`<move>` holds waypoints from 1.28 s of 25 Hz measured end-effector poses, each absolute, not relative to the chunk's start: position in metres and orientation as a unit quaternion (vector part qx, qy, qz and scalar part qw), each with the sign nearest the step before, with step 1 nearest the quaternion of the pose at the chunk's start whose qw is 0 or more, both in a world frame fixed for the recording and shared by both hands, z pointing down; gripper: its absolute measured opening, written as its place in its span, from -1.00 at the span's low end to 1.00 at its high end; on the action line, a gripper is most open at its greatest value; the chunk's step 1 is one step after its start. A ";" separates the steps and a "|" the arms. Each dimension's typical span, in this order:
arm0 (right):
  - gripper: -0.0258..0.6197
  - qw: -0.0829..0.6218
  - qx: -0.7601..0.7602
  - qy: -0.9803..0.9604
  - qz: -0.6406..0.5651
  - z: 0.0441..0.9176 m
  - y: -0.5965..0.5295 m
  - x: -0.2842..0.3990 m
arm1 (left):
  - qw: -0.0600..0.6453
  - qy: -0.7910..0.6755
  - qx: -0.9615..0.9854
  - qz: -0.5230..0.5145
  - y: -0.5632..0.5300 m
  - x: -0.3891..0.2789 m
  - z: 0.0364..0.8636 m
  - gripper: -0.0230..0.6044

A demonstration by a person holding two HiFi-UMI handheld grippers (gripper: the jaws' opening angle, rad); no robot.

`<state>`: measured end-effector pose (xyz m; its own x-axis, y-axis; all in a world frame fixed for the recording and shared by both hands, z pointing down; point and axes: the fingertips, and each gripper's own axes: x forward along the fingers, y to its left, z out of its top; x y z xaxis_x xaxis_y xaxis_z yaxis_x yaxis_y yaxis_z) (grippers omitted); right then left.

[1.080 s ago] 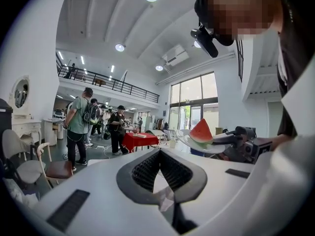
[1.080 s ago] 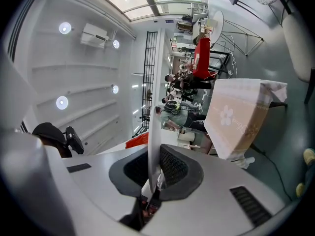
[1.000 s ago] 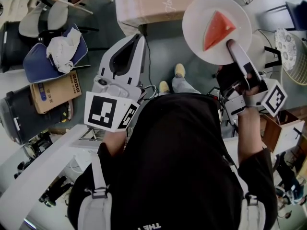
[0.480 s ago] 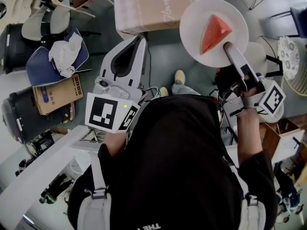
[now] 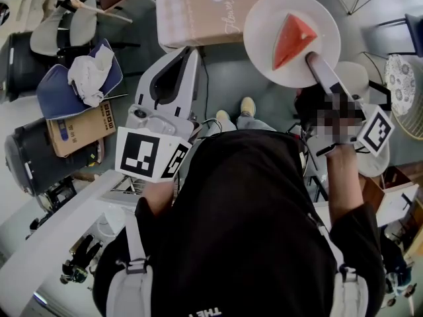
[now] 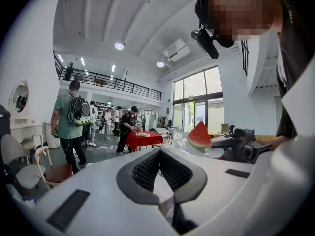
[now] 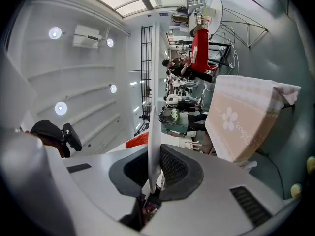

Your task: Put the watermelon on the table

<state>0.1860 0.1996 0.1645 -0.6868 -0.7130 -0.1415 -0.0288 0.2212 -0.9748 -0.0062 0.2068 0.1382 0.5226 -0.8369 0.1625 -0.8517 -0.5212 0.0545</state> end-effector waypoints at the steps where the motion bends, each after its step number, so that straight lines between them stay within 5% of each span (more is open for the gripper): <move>1: -0.82 0.300 -0.256 0.721 -0.569 0.164 0.200 0.185 | 0.063 -0.484 0.871 0.058 0.207 -0.005 0.138 -0.89; 32: -0.82 0.292 -0.276 0.719 -0.567 0.163 0.120 0.121 | 0.079 -0.466 0.880 0.054 0.126 -0.073 0.153 -0.89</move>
<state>0.1212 0.1202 0.1635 -0.6773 -0.7280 -0.1063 -0.0663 0.2042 -0.9767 -0.0728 0.1263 0.1525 0.5605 -0.8109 0.1681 -0.8279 -0.5536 0.0898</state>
